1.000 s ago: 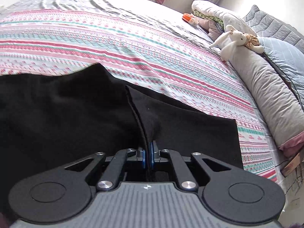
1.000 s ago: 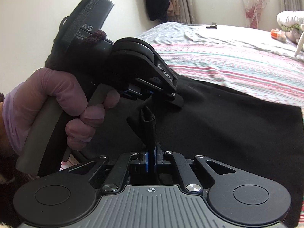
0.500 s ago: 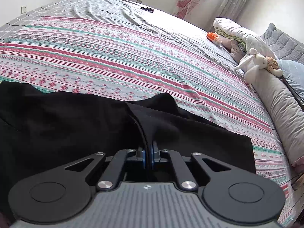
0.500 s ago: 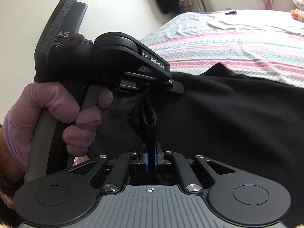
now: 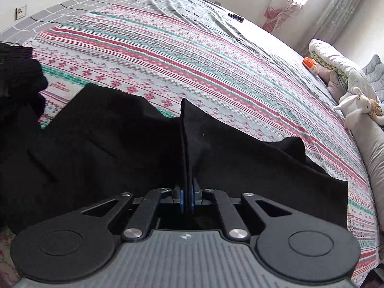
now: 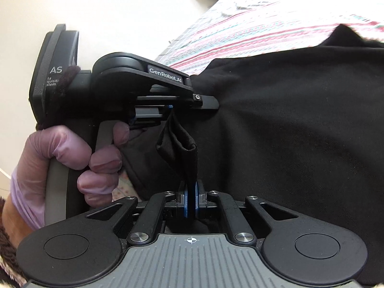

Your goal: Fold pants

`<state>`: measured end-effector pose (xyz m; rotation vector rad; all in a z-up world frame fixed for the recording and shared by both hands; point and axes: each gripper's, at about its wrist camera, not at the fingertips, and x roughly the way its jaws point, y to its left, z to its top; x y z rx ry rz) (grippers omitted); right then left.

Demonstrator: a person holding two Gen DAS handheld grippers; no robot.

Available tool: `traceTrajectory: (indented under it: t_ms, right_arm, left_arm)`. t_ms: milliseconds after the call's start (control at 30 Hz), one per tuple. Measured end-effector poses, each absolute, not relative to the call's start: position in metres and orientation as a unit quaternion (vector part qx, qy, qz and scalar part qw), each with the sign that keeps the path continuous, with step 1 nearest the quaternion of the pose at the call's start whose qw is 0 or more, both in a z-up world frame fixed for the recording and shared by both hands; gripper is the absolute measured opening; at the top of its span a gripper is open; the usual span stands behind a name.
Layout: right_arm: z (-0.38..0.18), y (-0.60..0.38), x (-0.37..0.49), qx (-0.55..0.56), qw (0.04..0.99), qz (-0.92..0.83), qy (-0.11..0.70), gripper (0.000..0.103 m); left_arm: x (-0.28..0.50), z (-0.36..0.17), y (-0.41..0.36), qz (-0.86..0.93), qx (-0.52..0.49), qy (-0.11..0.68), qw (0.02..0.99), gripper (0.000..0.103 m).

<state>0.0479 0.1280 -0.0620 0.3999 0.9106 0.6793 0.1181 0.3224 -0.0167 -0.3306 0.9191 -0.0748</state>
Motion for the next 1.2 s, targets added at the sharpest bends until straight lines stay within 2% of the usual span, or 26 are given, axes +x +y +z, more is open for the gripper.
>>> traceTrajectory:
  t_ms: [500,600,733,767,833,933,1000,1200]
  right_arm:
    - [-0.044,0.176,0.089,0.161,0.813,0.354,0.433,0.005]
    - [-0.042,0.166,0.077,0.145,0.811,0.362,0.437,0.012]
    - [-0.039,0.149,0.078,0.119,0.812,0.363,0.442,0.013]
    - [-0.037,0.143,0.078,0.114,0.811,0.363,0.444,0.017]
    - [-0.033,0.128,0.078,0.107,0.811,0.366,0.444,0.020]
    - [-0.024,0.102,0.078,0.090,0.817,0.362,0.439,0.031]
    - [-0.017,0.080,0.072,0.083,0.824,0.355,0.434,0.046]
    - [0.001,0.019,0.076,0.056,0.850,0.305,0.427,0.055]
  left_arm:
    - [0.112,-0.010,0.380,0.064,-0.121,0.396,0.908,0.027]
    - [0.113,-0.011,0.381,0.095,-0.098,0.382,0.914,0.030]
    - [0.109,-0.002,0.378,0.129,-0.065,0.364,0.920,0.041]
    - [0.107,0.001,0.379,0.132,-0.062,0.360,0.921,0.048]
    - [0.102,0.006,0.380,0.130,-0.068,0.356,0.923,0.054]
    - [0.094,0.011,0.379,0.118,-0.083,0.357,0.923,0.062]
    - [0.092,0.012,0.374,0.108,-0.087,0.360,0.922,0.068]
    - [0.085,0.007,0.341,0.075,-0.076,0.376,0.921,0.081]
